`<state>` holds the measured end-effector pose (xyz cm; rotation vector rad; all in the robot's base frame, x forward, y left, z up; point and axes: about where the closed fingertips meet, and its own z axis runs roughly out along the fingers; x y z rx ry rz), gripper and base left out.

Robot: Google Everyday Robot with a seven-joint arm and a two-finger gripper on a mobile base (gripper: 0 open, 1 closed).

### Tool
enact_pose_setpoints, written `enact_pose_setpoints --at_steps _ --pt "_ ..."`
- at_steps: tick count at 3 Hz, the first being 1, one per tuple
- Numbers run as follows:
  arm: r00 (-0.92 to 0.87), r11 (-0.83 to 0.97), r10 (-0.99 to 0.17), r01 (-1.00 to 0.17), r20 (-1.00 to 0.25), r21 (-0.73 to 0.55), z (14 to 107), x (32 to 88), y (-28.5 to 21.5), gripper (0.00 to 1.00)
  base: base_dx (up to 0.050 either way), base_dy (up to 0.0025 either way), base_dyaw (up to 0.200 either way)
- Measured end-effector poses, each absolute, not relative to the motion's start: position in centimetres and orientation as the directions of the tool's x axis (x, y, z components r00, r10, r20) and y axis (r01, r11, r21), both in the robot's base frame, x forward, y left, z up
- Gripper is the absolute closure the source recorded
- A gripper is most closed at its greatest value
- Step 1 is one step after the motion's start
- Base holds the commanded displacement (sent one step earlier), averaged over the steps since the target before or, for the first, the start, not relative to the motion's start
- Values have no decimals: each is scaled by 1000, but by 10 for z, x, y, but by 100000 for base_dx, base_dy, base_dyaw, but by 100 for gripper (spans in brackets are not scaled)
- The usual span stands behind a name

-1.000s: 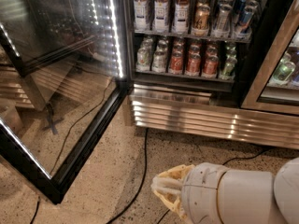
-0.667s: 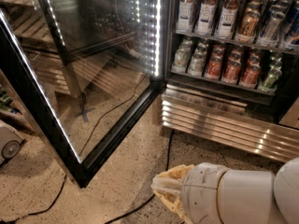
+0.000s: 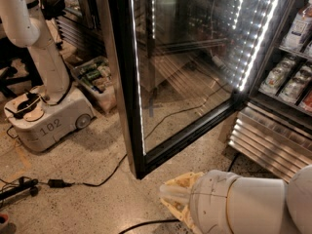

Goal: Close left fridge door

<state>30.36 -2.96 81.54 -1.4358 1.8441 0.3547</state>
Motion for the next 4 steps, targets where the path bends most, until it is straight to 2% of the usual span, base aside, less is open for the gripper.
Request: enact_pose_setpoints --at_steps 3,4 --pt "-81 330 -706 -917 -703 -226 815 304 -30 100 -4 7 19328" --pt "-81 330 -706 -917 -703 -226 815 304 -30 100 0 0 0"
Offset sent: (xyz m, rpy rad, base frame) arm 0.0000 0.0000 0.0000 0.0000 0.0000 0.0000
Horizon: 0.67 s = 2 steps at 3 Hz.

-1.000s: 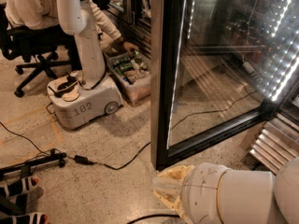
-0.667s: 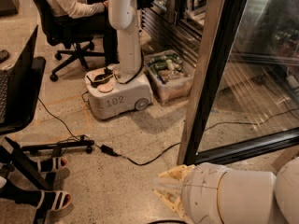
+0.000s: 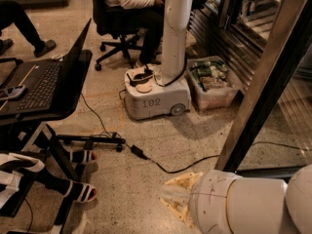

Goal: Close left fridge door

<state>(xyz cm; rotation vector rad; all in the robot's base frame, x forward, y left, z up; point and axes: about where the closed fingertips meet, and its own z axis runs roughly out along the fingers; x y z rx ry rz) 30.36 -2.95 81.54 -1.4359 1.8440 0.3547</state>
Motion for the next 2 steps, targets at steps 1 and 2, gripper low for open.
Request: enact_pose_setpoints --at_steps 1,2 --pt "-25 293 -726 -915 -688 -276 821 306 -21 100 0 0 0" --pt "63 243 -739 -904 -671 -352 826 319 2 100 0 0 0"
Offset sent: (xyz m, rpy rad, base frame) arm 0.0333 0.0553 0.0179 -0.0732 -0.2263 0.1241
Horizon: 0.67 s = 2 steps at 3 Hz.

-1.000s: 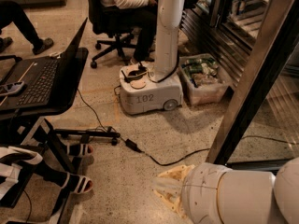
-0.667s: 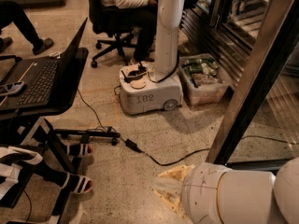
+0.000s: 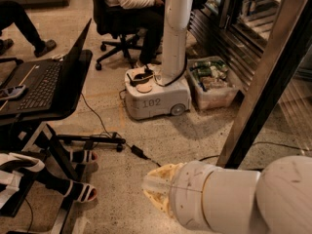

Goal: Close left fridge door

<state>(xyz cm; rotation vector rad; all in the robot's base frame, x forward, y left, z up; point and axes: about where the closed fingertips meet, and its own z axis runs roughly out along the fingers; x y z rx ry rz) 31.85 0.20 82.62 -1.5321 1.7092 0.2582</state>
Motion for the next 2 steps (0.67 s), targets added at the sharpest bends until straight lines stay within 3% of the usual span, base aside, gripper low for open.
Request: enact_pose_setpoints --at_steps 2 --pt "152 193 -759 -876 -633 -442 830 329 35 100 0 0 0"
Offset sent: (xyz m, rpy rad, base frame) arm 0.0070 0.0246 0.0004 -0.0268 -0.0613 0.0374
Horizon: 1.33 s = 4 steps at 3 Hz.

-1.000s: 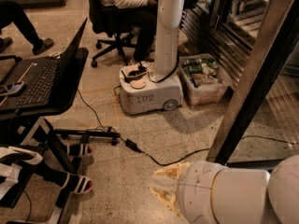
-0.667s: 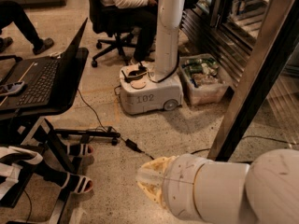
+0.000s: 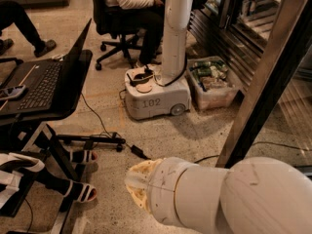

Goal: Close left fridge door

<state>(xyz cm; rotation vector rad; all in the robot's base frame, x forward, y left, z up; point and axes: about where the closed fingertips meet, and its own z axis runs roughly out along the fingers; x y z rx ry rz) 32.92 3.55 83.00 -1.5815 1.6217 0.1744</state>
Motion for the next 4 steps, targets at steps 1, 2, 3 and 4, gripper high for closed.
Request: enact_pose_setpoints --at_steps 1,2,3,4 --pt "178 167 -750 -881 -637 -443 828 339 54 100 0 0 0" --pt "236 113 -724 -887 -649 -448 826 367 96 100 0 0 0" --pt "235 114 -723 -887 -649 -448 826 367 96 100 0 0 0" --pt "202 169 -683 -891 -702 -421 828 381 86 100 0 0 0"
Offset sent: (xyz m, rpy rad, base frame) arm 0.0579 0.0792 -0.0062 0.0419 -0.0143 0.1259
